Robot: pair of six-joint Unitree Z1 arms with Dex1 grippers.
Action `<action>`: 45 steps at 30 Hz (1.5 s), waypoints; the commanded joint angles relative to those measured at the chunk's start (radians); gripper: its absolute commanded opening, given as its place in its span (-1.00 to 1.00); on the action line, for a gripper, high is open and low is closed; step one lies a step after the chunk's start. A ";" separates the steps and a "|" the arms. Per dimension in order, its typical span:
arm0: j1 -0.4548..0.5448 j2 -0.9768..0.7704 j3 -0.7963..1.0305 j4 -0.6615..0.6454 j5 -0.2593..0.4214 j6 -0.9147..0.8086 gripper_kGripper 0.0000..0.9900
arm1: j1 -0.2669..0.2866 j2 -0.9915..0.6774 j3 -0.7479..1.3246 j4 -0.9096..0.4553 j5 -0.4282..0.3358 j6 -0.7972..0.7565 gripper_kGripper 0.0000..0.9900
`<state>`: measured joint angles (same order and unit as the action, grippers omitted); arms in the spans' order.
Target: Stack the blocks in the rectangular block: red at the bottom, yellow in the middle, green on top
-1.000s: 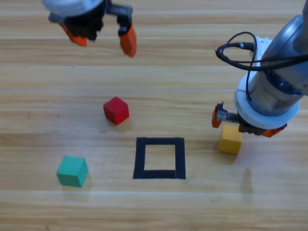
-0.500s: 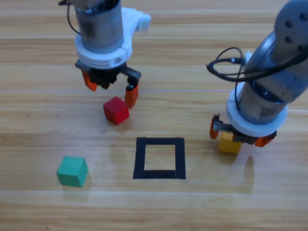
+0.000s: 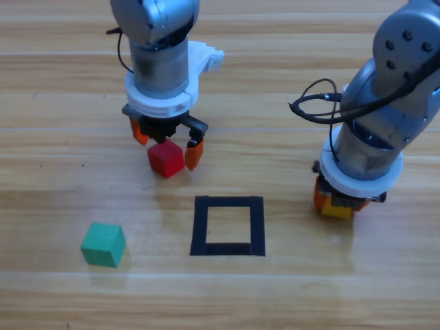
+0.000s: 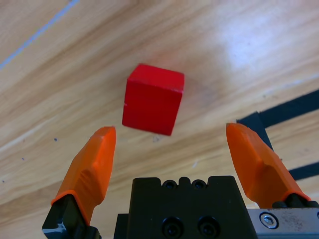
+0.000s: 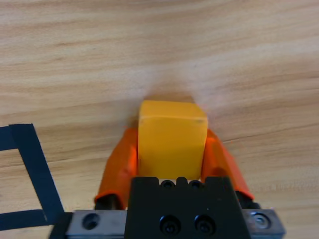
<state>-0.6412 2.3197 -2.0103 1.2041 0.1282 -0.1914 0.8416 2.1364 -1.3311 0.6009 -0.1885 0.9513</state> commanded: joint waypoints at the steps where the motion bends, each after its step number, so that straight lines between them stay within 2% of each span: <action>1: 0.066 0.055 -0.013 -0.041 -0.009 0.021 0.91 | -0.027 0.008 0.016 -0.019 0.021 -0.055 -1.00; 5: 0.083 0.052 -0.013 -0.055 -0.013 0.041 0.91 | -0.027 -0.062 0.035 -0.010 0.023 -0.094 -1.00; 8: 0.092 0.056 -0.011 -0.061 -0.019 0.055 0.91 | -0.027 -0.190 0.069 0.013 0.050 -0.094 -1.00; 12: 0.092 0.058 0.004 -0.074 -0.030 0.067 0.91 | -0.024 -0.314 0.096 0.016 0.021 -0.175 -1.00; 26: 0.092 0.055 0.108 -0.149 -0.048 0.061 0.90 | -0.019 -0.274 0.139 0.017 0.044 -0.210 -1.00; 34: 0.092 0.075 0.140 -0.195 -0.067 0.061 0.76 | -0.018 -0.269 0.139 0.017 0.046 -0.209 -1.00; 37: 0.092 0.089 0.143 -0.207 -0.071 0.061 0.59 | -0.018 -0.271 0.139 0.017 0.047 -0.212 -1.00; 39: 0.090 0.099 0.142 -0.209 -0.073 0.061 0.37 | -0.018 -0.269 0.141 0.017 0.047 -0.213 -1.00; 45: 0.092 0.092 0.145 -0.210 -0.065 0.056 -0.72 | -0.013 -0.280 0.141 0.022 0.052 -0.215 -1.00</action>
<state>-0.5639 2.3522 -1.8929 1.0081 0.0610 -0.1335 0.8386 1.8213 -1.2144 0.6073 -0.1537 0.7478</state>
